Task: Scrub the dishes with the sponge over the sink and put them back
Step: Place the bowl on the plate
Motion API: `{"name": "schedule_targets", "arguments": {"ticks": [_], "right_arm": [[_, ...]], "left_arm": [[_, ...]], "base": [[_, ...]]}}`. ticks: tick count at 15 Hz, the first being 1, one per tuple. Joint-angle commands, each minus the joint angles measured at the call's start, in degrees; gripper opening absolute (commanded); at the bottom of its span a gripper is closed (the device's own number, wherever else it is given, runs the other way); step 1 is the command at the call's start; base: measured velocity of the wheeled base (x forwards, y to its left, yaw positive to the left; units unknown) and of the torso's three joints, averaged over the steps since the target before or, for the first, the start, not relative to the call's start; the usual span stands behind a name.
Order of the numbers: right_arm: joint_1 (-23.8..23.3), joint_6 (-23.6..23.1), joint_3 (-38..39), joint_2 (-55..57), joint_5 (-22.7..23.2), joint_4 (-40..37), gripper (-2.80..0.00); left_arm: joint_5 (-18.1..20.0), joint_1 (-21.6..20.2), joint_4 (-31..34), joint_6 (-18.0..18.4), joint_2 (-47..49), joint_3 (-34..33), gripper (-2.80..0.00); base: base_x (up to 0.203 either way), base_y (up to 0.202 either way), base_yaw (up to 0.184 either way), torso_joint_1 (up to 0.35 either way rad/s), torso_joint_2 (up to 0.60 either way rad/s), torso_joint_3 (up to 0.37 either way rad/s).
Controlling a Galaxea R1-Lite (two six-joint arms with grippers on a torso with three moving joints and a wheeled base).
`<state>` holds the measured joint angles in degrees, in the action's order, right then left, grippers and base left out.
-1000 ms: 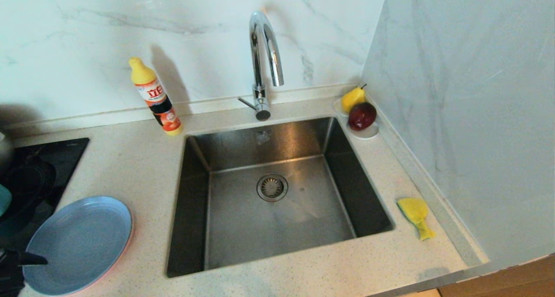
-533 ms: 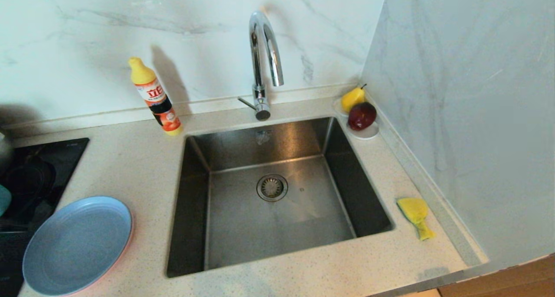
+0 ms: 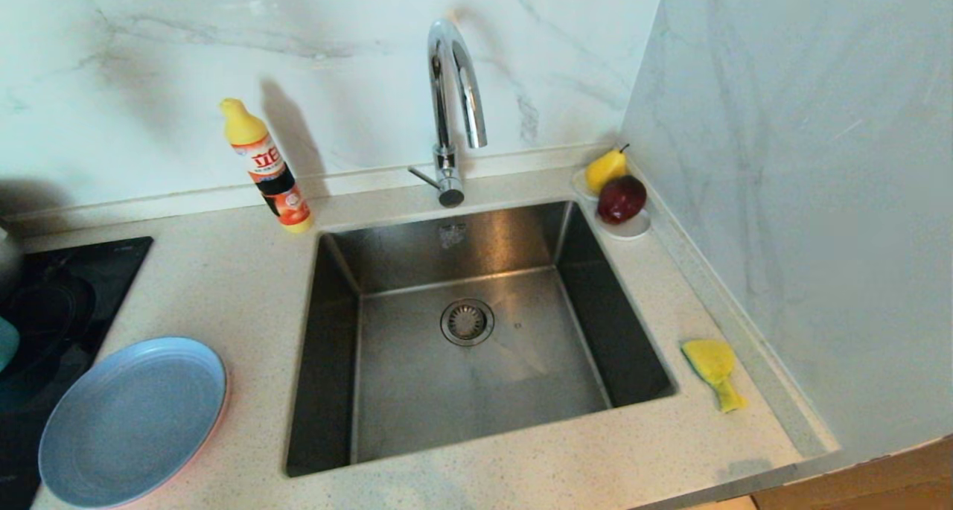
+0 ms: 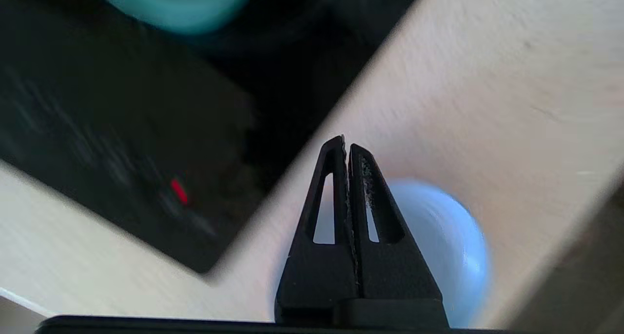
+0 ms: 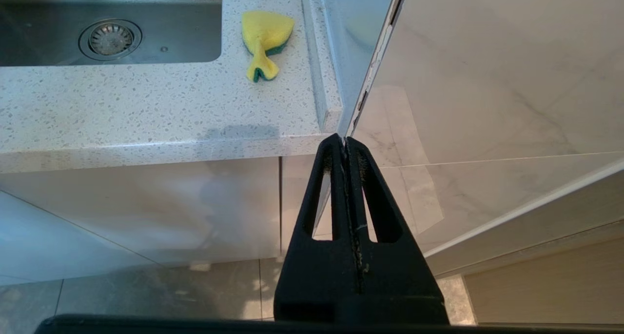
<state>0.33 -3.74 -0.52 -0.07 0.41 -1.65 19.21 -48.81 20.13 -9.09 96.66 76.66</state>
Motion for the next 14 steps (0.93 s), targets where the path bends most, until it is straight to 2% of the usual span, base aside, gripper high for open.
{"name": "schedule_targets", "arguments": {"ticks": [1,5,6,7,12,14], "right_arm": [[0.0,0.0,0.0,0.0,0.0,0.0,-2.80],[0.0,0.0,0.0,0.0,0.1,0.0,-2.80],[0.0,0.0,0.0,0.1,0.1,0.0,-2.80],[0.0,0.0,0.0,0.0,0.1,0.0,-2.80],[0.0,0.0,0.0,0.0,0.0,0.0,-2.80],[0.0,0.0,0.0,0.0,0.1,0.0,-2.80]], "left_arm": [[-1.5,-0.1,-0.7,7.6,5.5,3.8,-2.80],[-3.1,-3.0,-4.4,14.8,12.2,8.9,-2.80],[-3.3,-4.1,-5.6,16.0,13.6,9.8,-0.37],[-3.3,-4.9,-6.8,18.1,14.5,10.1,0.00],[-2.1,-6.3,-15.5,19.6,19.4,9.4,0.00],[-2.0,-6.3,-16.2,21.2,21.0,9.4,0.00]], "base": [[0.000,0.000,0.000,0.000,0.00,0.000],[0.000,0.000,0.000,0.000,0.00,0.000],[0.000,0.000,0.000,0.000,0.00,0.000],[0.000,0.000,0.000,0.000,0.00,0.000],[0.000,0.000,0.000,0.000,0.00,0.000],[0.000,0.000,0.000,0.000,0.00,0.000]]}}
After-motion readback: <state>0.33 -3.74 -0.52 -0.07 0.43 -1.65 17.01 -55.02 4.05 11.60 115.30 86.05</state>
